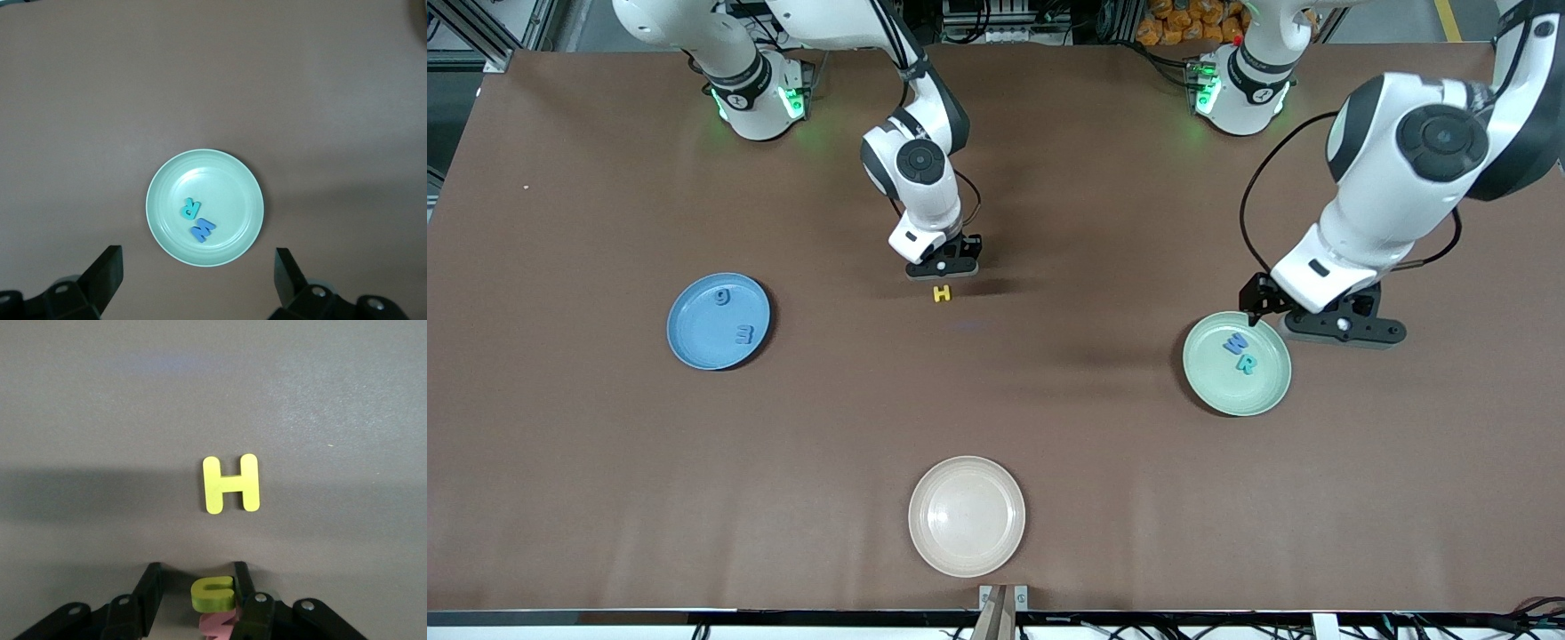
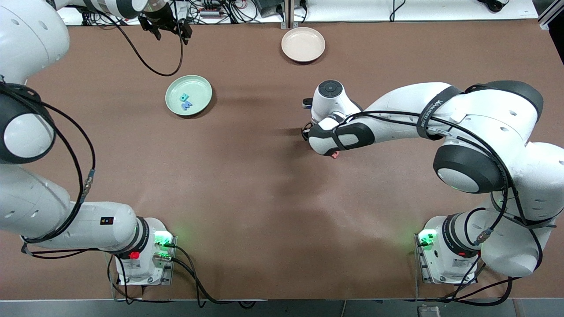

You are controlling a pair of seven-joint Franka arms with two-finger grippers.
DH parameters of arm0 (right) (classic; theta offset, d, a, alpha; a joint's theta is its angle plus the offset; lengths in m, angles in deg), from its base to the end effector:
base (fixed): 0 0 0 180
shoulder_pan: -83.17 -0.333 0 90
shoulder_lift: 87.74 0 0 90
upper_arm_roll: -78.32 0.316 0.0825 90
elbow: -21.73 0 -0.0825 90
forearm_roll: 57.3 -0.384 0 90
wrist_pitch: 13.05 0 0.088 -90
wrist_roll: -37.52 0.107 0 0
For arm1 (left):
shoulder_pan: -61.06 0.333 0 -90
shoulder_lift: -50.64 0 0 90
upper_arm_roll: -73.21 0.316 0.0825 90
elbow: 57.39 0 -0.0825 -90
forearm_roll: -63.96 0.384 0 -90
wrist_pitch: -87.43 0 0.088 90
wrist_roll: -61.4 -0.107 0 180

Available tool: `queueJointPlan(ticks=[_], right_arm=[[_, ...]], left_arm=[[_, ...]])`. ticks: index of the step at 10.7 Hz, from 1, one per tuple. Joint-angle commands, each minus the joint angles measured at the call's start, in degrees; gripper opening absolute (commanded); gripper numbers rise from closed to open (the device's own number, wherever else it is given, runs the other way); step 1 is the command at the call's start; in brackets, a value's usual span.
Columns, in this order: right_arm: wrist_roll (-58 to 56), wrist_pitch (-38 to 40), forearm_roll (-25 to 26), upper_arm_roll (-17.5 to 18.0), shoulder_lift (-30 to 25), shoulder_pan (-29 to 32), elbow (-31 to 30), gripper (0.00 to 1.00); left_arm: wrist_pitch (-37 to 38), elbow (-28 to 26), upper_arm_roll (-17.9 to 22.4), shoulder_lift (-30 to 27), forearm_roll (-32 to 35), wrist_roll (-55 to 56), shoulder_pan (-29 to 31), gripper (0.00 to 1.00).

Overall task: Sort upper and lower case letters into plates
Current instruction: 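Grasp the yellow lowercase letter with the right gripper while the left gripper withdraws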

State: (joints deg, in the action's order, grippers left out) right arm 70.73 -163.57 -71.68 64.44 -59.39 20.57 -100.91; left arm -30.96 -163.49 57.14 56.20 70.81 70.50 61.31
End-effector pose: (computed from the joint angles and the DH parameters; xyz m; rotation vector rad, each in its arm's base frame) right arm 0.3819 0.4231 0.1767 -3.1204 -0.1269 -0.0085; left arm 0.5798 -0.1529 0.4809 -3.0704 0.2537 -0.2106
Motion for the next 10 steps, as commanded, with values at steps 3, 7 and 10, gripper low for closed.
queueJointPlan(ticks=[3,7,10], right_arm=[[-0.35,0.75,-0.12,-0.19,0.39,-0.33,-0.23,0.38],[0.00,0.75,-0.12,-0.19,0.39,-0.33,-0.23,0.20],[0.09,0.75,-0.21,-0.19,0.39,-0.33,-0.14,0.12]], left_arm=[[2.73,1.17,0.87,-1.78,-7.37,-0.23,-0.77,1.00],[2.73,1.08,0.96,-1.43,-7.37,0.57,-1.30,1.00],[2.73,1.08,0.87,-1.34,-7.46,1.71,-1.56,1.00]])
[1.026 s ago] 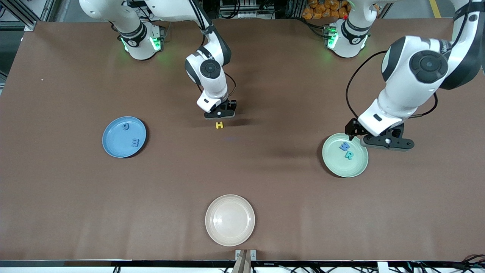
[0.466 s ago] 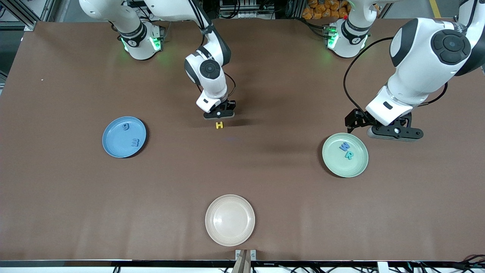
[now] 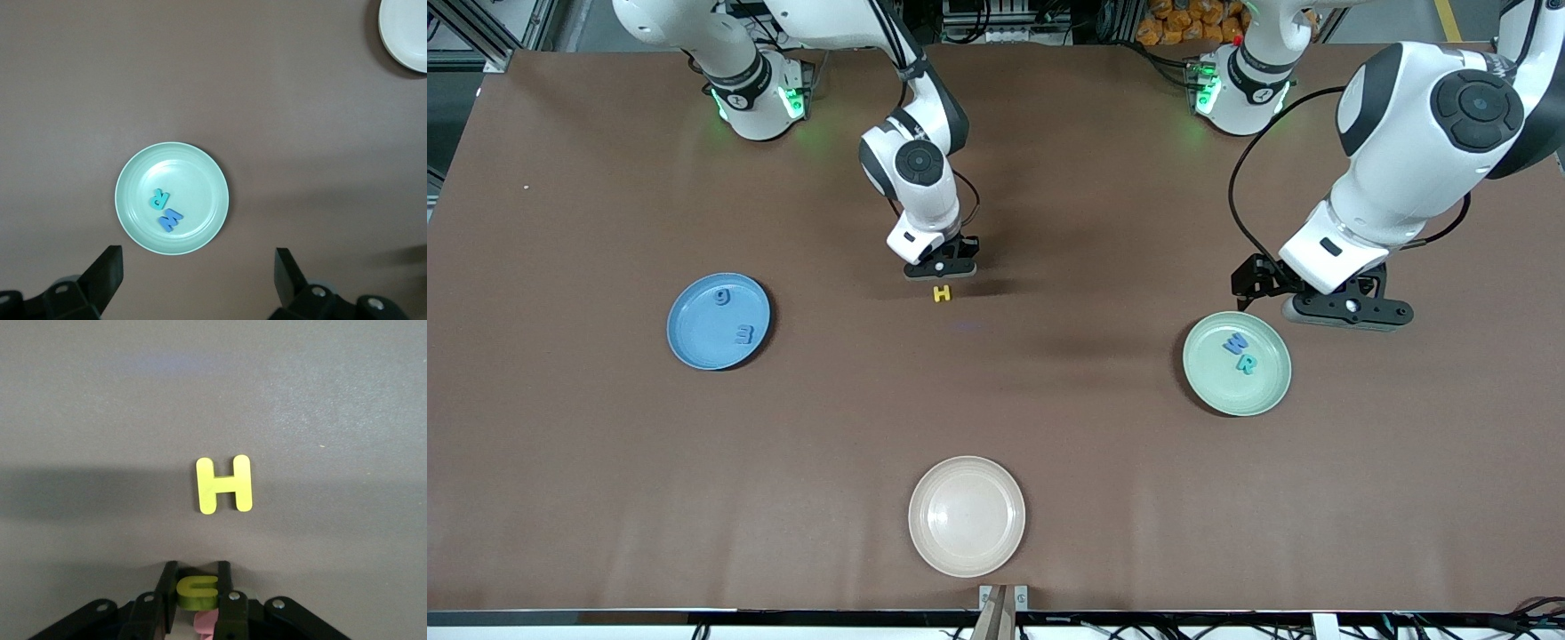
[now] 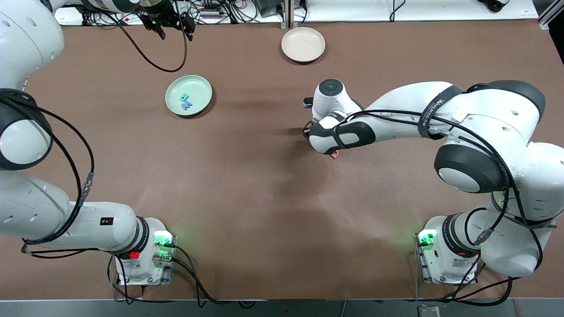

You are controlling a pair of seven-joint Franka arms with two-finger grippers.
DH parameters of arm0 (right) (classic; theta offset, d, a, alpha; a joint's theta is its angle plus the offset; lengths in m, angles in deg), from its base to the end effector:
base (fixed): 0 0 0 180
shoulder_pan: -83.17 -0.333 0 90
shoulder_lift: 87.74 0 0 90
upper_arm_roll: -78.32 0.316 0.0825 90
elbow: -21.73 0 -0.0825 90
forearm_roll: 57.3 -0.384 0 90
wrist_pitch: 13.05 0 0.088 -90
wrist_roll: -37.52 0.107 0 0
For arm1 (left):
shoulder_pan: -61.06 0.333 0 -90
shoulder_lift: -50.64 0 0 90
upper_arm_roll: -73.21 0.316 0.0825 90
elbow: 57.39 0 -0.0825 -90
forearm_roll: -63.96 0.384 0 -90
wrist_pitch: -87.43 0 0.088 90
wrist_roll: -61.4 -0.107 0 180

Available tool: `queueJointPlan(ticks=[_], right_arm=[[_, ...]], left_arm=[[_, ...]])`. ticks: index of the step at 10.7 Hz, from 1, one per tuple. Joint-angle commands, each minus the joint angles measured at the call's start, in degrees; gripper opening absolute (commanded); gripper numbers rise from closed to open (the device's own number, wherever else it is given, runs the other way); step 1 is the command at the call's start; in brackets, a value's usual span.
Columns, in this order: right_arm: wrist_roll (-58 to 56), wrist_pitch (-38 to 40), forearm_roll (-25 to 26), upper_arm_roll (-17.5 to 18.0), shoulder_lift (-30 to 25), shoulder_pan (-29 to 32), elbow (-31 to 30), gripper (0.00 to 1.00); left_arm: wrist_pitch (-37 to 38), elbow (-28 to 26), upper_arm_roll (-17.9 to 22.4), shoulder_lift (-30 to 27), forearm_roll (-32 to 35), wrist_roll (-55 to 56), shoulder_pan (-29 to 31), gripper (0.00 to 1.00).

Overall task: Sort upper and lower case letters into plates
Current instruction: 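Lift the yellow letter toward the blue plate while the left gripper reaches H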

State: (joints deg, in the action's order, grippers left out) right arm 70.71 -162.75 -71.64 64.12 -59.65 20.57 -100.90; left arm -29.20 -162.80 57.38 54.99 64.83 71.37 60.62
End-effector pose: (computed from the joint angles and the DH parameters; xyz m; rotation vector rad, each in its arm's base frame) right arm 0.3835 0.4208 0.1784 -3.1265 -0.1212 0.0020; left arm 0.5727 -0.1623 0.4956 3.0968 -0.1766 0.1834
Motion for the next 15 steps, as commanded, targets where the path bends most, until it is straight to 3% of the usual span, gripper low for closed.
queueJointPlan(ticks=[1,4,7,13,15], right_arm=[[0.12,-0.07,-0.25,0.14,0.64,-0.42,-0.16,0.08],[0.12,1.68,-0.25,0.14,0.64,-0.34,0.89,0.00],[0.38,13.25,-0.25,-0.21,0.90,1.24,6.76,0.00],[1.78,17.58,-0.25,-0.48,-0.32,4.75,7.75,0.00],[1.61,23.28,0.01,-3.45,-1.73,5.47,7.84,0.00]], left_arm=[[0.97,0.47,0.63,-0.04,-1.49,1.71,-1.40,1.00],[0.97,0.56,0.63,0.22,-1.92,5.57,-2.46,1.00],[0.97,0.56,0.63,1.10,-1.84,10.15,-4.30,1.00],[0.62,0.56,0.28,2.51,-1.75,12.07,-5.71,1.00],[0.27,0.56,0.19,3.30,-1.57,13.66,-6.58,1.00]])
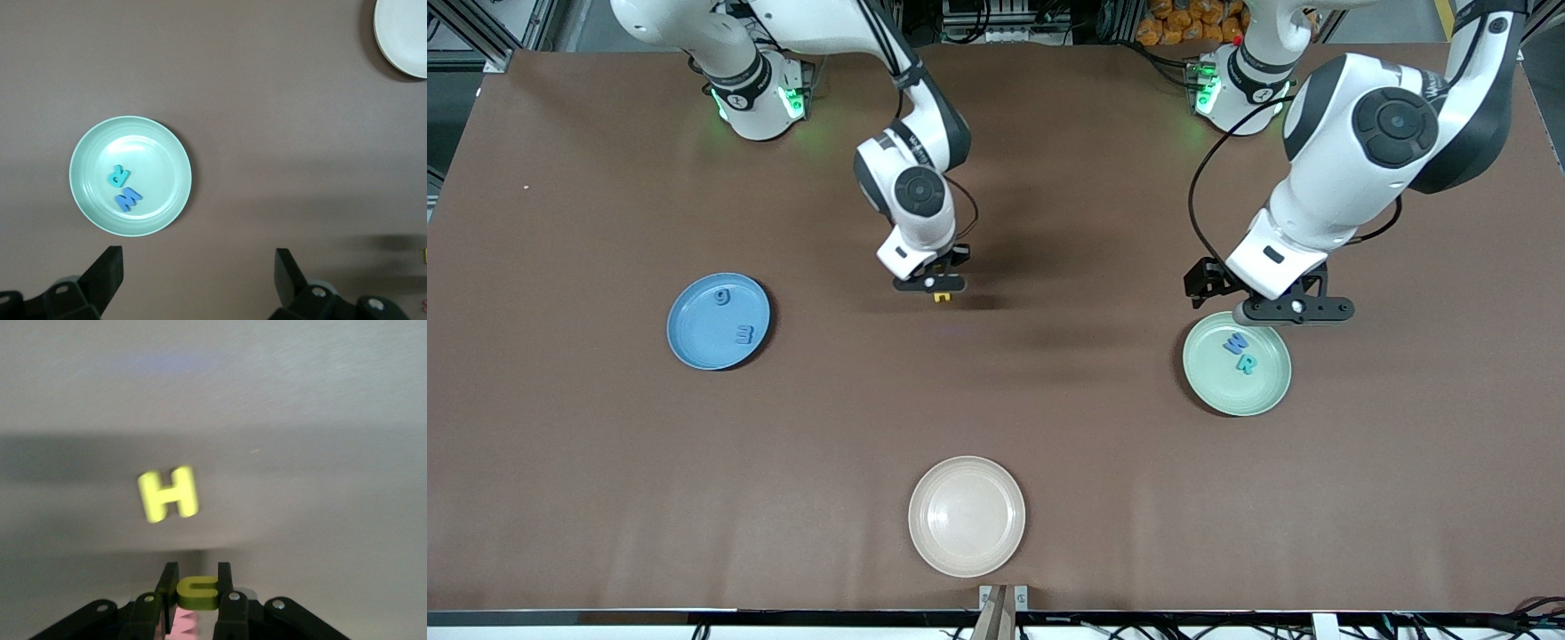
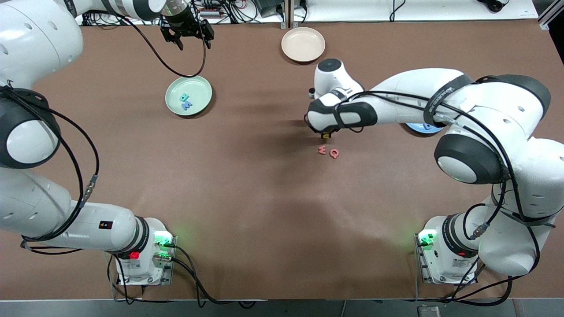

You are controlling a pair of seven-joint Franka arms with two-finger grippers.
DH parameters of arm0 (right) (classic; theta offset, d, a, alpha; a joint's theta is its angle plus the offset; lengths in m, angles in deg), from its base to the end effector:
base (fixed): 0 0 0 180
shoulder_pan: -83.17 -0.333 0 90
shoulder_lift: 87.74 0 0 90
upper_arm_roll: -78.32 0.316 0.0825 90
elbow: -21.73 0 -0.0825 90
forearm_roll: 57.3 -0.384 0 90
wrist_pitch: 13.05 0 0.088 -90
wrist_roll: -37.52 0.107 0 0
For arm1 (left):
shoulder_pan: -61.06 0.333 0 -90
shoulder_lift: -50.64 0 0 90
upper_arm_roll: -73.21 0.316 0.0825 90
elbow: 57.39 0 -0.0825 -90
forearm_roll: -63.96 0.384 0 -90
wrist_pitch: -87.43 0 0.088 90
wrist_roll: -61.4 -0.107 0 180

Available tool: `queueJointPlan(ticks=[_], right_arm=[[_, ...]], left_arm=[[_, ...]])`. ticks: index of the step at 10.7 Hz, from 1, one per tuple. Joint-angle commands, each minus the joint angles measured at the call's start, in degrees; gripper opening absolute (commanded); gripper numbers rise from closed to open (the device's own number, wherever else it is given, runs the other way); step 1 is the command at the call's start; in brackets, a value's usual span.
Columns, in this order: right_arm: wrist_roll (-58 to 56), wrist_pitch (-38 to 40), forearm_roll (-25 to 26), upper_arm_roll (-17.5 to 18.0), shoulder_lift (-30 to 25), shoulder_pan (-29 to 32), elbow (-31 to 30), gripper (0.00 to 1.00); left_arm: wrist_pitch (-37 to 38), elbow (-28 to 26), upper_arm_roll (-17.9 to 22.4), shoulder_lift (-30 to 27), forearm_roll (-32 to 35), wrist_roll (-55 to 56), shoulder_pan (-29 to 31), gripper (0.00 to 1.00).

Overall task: Sort upper and lower case letters into plates
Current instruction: 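Lift the yellow letter toward the blue plate while the left gripper reaches H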

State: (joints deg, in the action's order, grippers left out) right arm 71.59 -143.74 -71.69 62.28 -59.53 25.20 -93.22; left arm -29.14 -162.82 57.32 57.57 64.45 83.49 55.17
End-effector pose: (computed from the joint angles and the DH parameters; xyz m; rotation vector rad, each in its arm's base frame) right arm 0.4297 0.3956 0.2015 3.0458 -0.0403 -0.2640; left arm 0.5609 -0.2175 0.4694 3.0875 0.0079 0.0974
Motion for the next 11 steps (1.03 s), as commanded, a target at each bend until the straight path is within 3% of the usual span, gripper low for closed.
queueJointPlan(ticks=[1,3,6,9,11], right_arm=[[-0.14,7.78,0.84,-3.98,-2.37,0.75,0.16,0.00],[-4.51,12.28,5.14,-8.90,-2.99,1.10,-0.01,0.00],[-18.20,15.20,5.33,-16.28,-2.99,3.55,-1.59,0.00],[-22.80,12.58,5.77,-16.83,-2.55,9.60,-2.03,0.00],[-32.18,11.16,6.04,-16.83,-2.72,15.50,-3.70,0.00]], left_arm=[[0.21,0.58,0.24,1.07,-1.27,2.42,-1.49,1.00],[0.21,0.67,0.24,2.30,-1.10,5.57,-4.81,1.00],[0.21,5.14,0.42,7.21,-0.23,18.01,-11.39,1.00],[0.12,8.57,1.12,11.52,0.83,26.04,-16.59,1.00],[0.12,9.55,4.00,13.28,1.45,29.83,-21.32,1.00]])
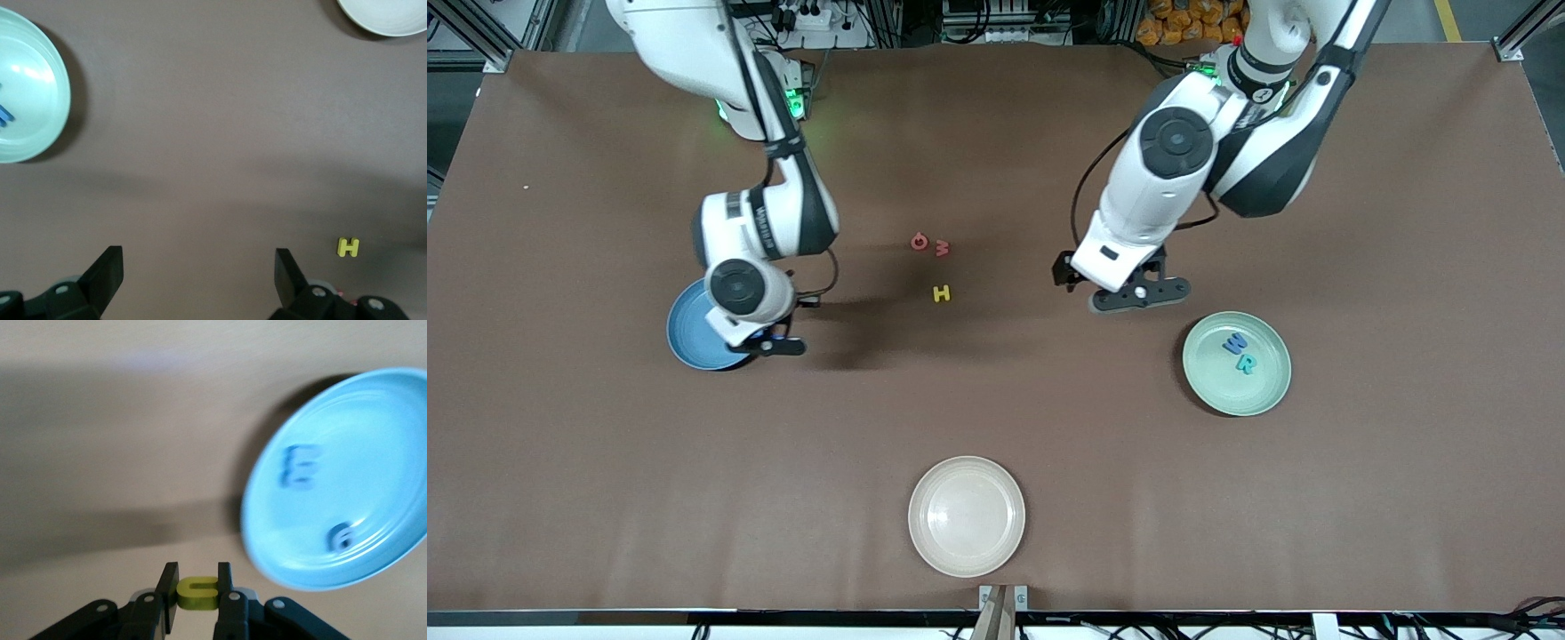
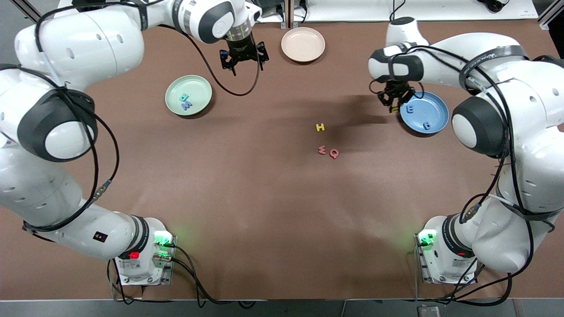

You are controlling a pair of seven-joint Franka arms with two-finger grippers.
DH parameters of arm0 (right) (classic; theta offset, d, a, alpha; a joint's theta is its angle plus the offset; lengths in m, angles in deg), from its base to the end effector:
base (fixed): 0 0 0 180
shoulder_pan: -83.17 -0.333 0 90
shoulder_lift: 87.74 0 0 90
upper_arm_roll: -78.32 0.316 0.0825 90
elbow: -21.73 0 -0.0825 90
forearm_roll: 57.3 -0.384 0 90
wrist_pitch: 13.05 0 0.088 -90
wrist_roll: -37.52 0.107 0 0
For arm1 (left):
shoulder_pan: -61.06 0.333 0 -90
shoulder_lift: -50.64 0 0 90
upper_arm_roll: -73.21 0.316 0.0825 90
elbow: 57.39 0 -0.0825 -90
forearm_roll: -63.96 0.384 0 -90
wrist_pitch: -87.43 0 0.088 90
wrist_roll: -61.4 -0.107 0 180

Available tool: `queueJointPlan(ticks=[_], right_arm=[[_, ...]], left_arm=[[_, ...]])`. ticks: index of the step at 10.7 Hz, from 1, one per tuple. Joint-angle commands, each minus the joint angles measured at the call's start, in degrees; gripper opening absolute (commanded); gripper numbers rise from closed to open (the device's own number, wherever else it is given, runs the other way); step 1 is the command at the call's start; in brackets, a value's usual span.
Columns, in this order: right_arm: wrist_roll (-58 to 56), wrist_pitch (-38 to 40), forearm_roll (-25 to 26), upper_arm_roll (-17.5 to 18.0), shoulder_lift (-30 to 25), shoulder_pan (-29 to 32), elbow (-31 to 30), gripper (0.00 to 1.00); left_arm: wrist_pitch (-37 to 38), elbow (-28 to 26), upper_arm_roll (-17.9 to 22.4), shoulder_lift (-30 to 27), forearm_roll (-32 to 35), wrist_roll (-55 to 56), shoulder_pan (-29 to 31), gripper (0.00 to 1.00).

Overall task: Sort upper and lower case letters into plates
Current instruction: 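Release the yellow letter on the blue plate while the left gripper nears H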

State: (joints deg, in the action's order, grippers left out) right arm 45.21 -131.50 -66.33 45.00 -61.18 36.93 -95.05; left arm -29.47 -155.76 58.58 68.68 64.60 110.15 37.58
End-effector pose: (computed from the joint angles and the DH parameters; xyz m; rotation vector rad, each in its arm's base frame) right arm 0.5388 0.1326 0.2250 2.9143 -0.0066 -0.4691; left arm 0.5164 -0.3867 0.4107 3.0644 0.2974 -0.0512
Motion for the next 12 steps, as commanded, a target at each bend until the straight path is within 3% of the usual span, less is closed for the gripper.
queueJointPlan(ticks=[1,3,7,9,10,11,12], right_arm=[[-6.63,-1.43,0.69,0.45,-0.90,3.96,-2.05,0.00],[-7.95,-4.23,0.86,0.45,-0.03,5.80,-2.23,0.00],[-9.98,-8.55,1.04,0.71,0.85,7.13,-4.07,0.01],[-10.07,-8.99,1.04,0.80,1.03,7.04,-4.16,0.07],[-10.15,-8.99,1.04,0.80,1.29,7.04,-4.16,0.16],[-10.59,-8.99,1.04,0.80,1.29,7.13,-4.16,0.44],[-12.94,-8.99,1.04,0.80,1.38,7.22,-4.16,0.85]], left_arm=[[0.44,2.66,5.55,2.97,1.21,4.41,-6.72,1.00],[0.44,2.84,9.43,4.37,1.29,7.74,-12.09,1.00],[0.44,6.61,9.53,7.62,1.21,15.13,-14.57,1.00],[0.44,10.30,9.62,10.26,1.21,21.18,-16.50,1.00],[0.44,10.57,9.62,10.36,1.21,23.91,-17.64,1.00],[0.44,10.49,9.62,10.36,1.03,25.42,-18.61,1.00],[0.44,10.49,9.62,11.31,1.03,27.00,-19.58,1.00]])
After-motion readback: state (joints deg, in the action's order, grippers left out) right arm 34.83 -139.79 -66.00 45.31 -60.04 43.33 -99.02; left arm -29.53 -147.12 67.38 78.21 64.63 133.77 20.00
